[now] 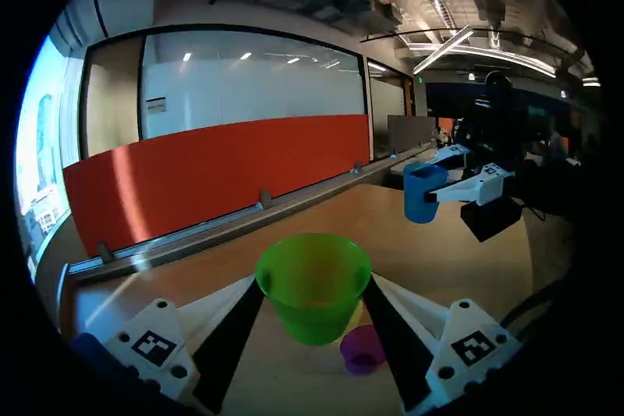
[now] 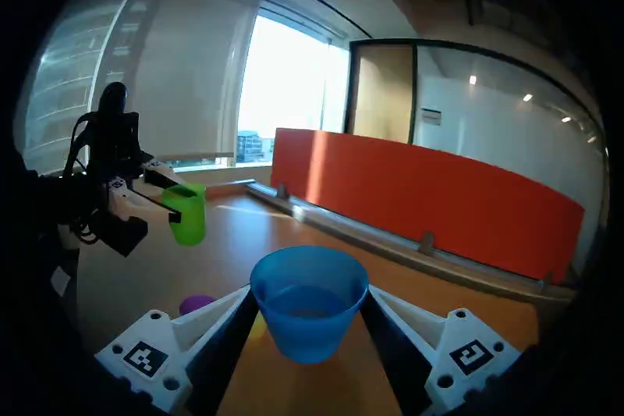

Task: Pour water

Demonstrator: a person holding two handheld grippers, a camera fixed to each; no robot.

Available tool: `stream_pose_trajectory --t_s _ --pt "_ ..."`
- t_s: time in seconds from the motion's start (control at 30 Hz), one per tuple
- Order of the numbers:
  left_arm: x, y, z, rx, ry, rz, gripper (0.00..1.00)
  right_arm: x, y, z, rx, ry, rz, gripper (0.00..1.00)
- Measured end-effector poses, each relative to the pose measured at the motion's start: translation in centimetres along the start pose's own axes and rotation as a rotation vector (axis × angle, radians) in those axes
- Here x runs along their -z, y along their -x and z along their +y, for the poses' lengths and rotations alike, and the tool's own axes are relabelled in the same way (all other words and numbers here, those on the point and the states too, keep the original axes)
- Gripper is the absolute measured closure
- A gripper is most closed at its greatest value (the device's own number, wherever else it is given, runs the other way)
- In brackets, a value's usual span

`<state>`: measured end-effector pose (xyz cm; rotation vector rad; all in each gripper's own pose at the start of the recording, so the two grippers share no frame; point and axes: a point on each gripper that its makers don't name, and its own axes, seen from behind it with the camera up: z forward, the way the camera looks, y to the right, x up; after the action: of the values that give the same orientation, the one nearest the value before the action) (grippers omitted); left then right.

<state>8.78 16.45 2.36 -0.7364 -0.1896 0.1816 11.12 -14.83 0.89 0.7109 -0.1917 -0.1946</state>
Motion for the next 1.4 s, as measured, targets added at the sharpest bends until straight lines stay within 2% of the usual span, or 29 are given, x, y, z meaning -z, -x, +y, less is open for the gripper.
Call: stream_pose_trajectory --t_s 0.2,0.7,1.07,1.4 --pt "0.3 -0.5 0.0 0.009 -0.012 0.036 0.14 0.1 -0.6 -0.4 0.002 -0.006 0.019 0.1" --pt "0.5 -1.3 1.1 0.048 0.004 0.108 0.14 -0.1 -1.8 -1.2 0.007 -0.023 0.052 0.11" --pt "0.3 -0.9 1.0 0.041 0.003 0.098 0.13 -0.1 -1.7 -1.1 0.012 -0.03 0.05 0.11" --pt "0.2 -0.4 1.7 0.02 0.025 0.084 0.14 -0.3 -2.3 -1.4 0.033 -0.037 0.057 0.1"
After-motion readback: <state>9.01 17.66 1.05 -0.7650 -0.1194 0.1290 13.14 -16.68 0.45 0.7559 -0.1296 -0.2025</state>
